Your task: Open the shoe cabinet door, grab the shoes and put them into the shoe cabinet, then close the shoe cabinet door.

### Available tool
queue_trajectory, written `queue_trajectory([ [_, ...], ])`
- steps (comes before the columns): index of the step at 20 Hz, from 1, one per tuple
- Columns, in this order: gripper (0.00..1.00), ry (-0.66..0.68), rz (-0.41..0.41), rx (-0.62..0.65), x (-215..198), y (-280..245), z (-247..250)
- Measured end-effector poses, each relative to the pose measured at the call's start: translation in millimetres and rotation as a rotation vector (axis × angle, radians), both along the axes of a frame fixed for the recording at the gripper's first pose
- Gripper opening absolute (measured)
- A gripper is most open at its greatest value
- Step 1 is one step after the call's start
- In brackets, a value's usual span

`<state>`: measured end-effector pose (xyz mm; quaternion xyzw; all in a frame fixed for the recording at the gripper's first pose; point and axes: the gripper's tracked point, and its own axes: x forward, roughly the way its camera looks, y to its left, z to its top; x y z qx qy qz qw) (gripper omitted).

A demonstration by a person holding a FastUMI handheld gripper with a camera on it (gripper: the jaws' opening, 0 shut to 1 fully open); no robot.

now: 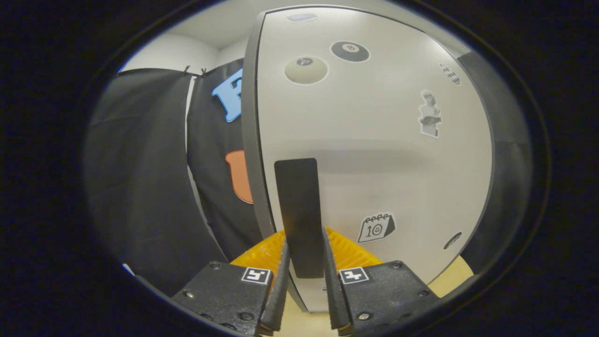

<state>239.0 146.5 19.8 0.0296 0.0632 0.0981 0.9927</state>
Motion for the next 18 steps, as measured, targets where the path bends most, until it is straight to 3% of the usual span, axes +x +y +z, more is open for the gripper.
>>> queue_trajectory([
  [9, 0.31, 0.006, 0.006, 0.001, -27.5, -9.8, 0.2],
  [18, 0.31, 0.03, 0.134, 0.034, -65.7, -24.3, 3.3],
])
